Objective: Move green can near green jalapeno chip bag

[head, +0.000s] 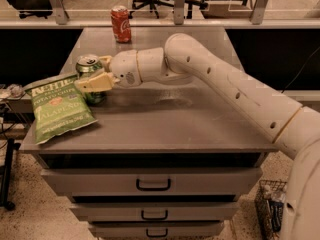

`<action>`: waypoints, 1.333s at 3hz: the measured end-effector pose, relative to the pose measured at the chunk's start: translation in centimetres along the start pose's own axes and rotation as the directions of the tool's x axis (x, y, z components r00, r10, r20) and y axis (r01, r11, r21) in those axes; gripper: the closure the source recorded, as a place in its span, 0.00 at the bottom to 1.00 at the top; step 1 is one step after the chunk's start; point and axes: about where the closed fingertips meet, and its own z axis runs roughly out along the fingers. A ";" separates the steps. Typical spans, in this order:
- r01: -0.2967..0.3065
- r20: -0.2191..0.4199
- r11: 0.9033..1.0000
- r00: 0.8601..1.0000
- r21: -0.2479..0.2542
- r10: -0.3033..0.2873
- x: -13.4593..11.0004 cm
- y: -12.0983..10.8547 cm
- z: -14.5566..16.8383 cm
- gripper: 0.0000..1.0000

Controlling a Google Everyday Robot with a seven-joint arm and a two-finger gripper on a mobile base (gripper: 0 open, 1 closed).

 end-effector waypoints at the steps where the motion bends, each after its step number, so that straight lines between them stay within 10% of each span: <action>1: -0.033 0.050 0.999 0.998 0.030 0.032 -0.4 -0.7 -1.3 0.11; 4: -0.029 0.075 0.980 0.997 0.195 0.015 -1.7 -3.3 -8.6 0.00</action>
Offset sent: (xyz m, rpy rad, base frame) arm 0.0235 -0.0405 0.0170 0.1383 0.0691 -0.1068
